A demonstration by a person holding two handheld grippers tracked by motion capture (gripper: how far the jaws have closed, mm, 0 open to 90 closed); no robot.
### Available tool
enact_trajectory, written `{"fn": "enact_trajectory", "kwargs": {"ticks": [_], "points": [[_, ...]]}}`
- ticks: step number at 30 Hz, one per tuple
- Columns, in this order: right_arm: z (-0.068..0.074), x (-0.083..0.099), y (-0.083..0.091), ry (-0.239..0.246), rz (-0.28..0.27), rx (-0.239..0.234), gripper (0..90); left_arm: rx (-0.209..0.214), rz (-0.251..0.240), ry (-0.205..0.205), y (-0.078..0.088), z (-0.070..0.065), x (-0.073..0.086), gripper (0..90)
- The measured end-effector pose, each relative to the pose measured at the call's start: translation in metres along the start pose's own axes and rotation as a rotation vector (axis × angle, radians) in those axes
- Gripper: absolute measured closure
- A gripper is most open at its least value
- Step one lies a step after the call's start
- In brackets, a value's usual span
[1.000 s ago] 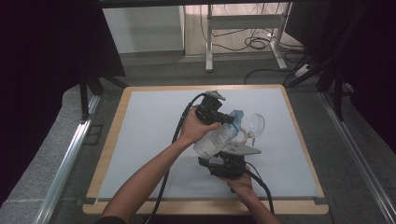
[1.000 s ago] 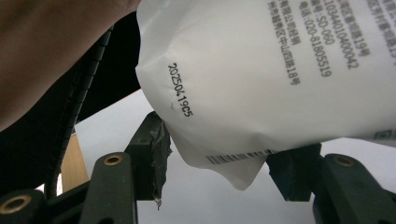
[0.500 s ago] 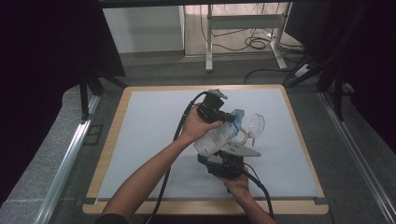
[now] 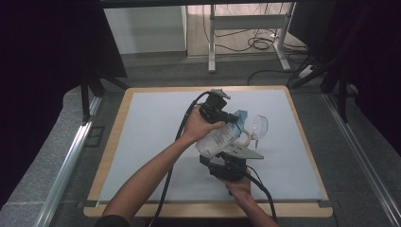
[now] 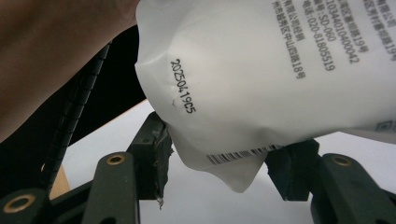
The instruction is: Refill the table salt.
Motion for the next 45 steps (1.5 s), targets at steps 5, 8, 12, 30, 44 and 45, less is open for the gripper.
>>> {"fn": "enact_trajectory", "kwargs": {"ticks": [5, 8, 12, 30, 44, 45], "points": [[-0.0011, -0.0014, 0.0000, -0.023, -0.007, -0.010, 45.8, 0.000, 0.017, -0.001, -0.0013, 0.0014, -0.0033, 90.0], [-0.0011, -0.0026, 0.0007, -0.032, -0.013, -0.013, 45.8, 0.004, 0.023, -0.004, -0.0011, 0.0024, -0.0052, 90.0], [-0.0015, -0.0028, 0.0014, -0.034, -0.015, -0.017, 45.9, 0.017, 0.027, 0.002, -0.0015, 0.0055, -0.0055, 90.0], [-0.0039, -0.0013, 0.0011, -0.027, -0.009, -0.030, 45.9, 0.023, 0.040, -0.010, -0.0028, 0.0077, -0.0048, 90.0], [-0.0048, -0.0017, 0.0023, -0.031, -0.010, -0.036, 46.3, 0.023, 0.036, -0.011, -0.0022, 0.0078, -0.0054, 90.0], [-0.0051, -0.0020, 0.0026, -0.036, -0.012, -0.041, 46.3, 0.023, 0.035, -0.011, -0.0020, 0.0080, -0.0054, 90.0]]}}
Point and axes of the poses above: each handheld gripper's, and its own axes: y roughly backward along the jaws, x roughly out of its underside, z roughly to its left, the point moved 2 cm from there along -y, roughly forward along the jaws, and after that the axes turned 15 degrees about z, right-handed, at the moved point
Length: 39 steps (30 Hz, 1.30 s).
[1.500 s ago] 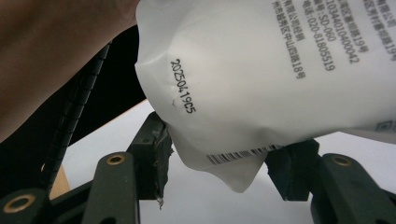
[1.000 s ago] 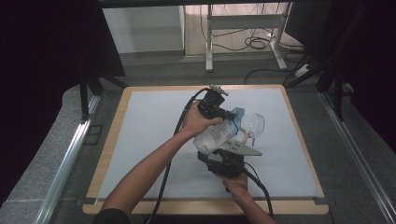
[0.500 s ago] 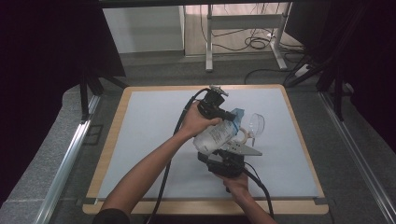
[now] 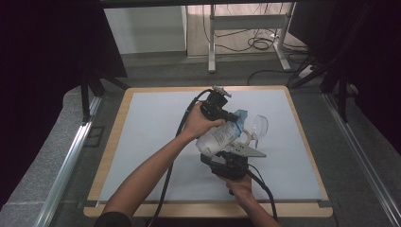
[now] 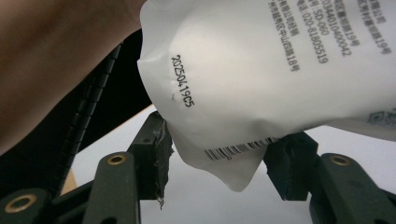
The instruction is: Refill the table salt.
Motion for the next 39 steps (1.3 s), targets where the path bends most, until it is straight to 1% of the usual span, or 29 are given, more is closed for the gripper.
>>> {"fn": "enact_trajectory", "kwargs": {"ticks": [5, 13, 15, 23, 24, 26, 30, 34, 35, 39], "points": [[-0.0009, -0.0004, 0.0015, -0.002, -0.001, -0.010, 46.5, 0.001, -0.003, 0.006, 0.0004, 0.0021, 0.0005, 90.0], [-0.0006, -0.0012, 0.0025, -0.001, -0.008, -0.022, 46.6, 0.003, -0.001, 0.003, -0.0001, 0.0020, 0.0003, 90.0], [-0.0004, -0.0016, 0.0028, -0.008, -0.010, -0.027, 47.3, 0.003, 0.001, 0.000, -0.0001, 0.0021, 0.0001, 90.0], [-0.0008, -0.0022, 0.0035, -0.007, -0.013, -0.022, 47.4, 0.014, -0.006, 0.006, -0.0006, 0.0019, -0.0011, 90.0], [-0.0010, -0.0022, 0.0034, -0.007, -0.014, -0.018, 47.4, 0.014, -0.005, 0.007, -0.0010, 0.0016, -0.0013, 90.0], [-0.0008, -0.0021, 0.0033, -0.011, -0.014, -0.014, 47.4, 0.028, -0.008, 0.013, -0.0017, 0.0018, -0.0017, 90.0], [-0.0008, -0.0017, 0.0020, -0.005, -0.016, 0.003, 47.4, 0.025, -0.007, 0.017, -0.0030, 0.0005, -0.0024, 90.0], [-0.0007, -0.0018, 0.0029, -0.011, -0.018, 0.000, 47.4, 0.034, -0.006, 0.025, -0.0041, 0.0009, -0.0028, 90.0], [-0.0006, -0.0018, 0.0032, -0.018, -0.016, -0.007, 47.4, 0.034, -0.004, 0.026, -0.0044, 0.0010, -0.0029, 90.0], [-0.0010, -0.0018, 0.0036, -0.022, -0.018, -0.012, 47.4, 0.035, -0.003, 0.025, -0.0047, 0.0011, -0.0032, 90.0]]}}
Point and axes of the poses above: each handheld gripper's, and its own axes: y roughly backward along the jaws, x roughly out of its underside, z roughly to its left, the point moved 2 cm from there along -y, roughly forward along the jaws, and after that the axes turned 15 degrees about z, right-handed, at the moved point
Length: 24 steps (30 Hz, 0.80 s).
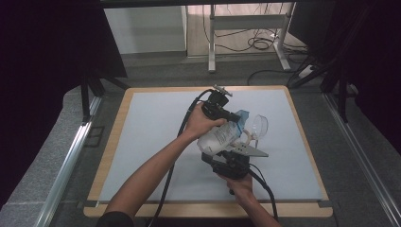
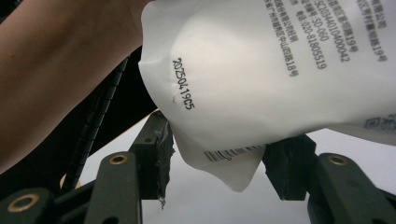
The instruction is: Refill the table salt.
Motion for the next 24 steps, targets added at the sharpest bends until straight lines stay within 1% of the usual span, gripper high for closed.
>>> {"fn": "enact_trajectory", "kwargs": {"ticks": [5, 9, 16, 20, 24], "points": [[-0.0008, 0.0001, 0.0003, 0.009, -0.003, -0.005, 47.4, -0.003, -0.005, -0.003, 0.0019, 0.0005, 0.0004, 90.0], [-0.0009, 0.0001, 0.0008, 0.010, 0.000, -0.012, 47.5, -0.004, 0.000, -0.004, 0.0016, 0.0004, 0.0004, 90.0], [-0.0021, -0.0003, 0.0007, 0.001, -0.001, -0.017, 48.4, -0.011, 0.005, 0.001, 0.0011, 0.0002, -0.0002, 90.0], [-0.0027, -0.0003, 0.0006, -0.007, 0.002, -0.012, 49.4, -0.011, 0.007, -0.004, -0.0005, -0.0011, -0.0010, 90.0], [-0.0037, -0.0001, -0.0002, -0.013, 0.005, 0.001, 50.1, 0.000, 0.005, 0.000, -0.0025, -0.0027, -0.0022, 90.0]]}}
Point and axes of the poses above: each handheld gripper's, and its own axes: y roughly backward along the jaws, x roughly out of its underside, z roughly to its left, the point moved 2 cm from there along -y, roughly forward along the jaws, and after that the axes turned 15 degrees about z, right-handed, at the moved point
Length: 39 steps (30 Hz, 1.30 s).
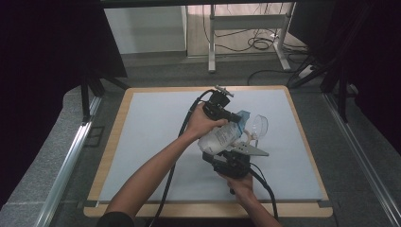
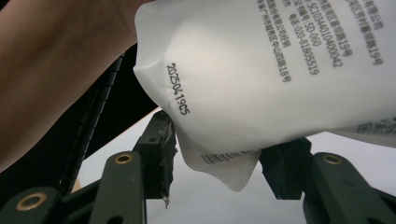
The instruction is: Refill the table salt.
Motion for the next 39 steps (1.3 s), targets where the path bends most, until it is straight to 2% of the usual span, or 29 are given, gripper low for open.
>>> {"fn": "enact_trajectory", "kwargs": {"ticks": [8, 16, 39], "points": [[-0.0008, -0.0001, -0.0002, 0.001, 0.003, 0.023, 50.8, -0.003, -0.002, 0.002, -0.0012, -0.0019, -0.0012, 90.0], [-0.0017, -0.0009, 0.0005, -0.018, 0.007, 0.017, 53.3, -0.003, 0.000, 0.011, -0.0017, -0.0009, -0.0011, 90.0], [-0.0022, -0.0013, 0.0011, -0.021, 0.014, 0.020, 56.2, -0.004, 0.004, 0.010, -0.0024, 0.0001, -0.0009, 90.0]]}}
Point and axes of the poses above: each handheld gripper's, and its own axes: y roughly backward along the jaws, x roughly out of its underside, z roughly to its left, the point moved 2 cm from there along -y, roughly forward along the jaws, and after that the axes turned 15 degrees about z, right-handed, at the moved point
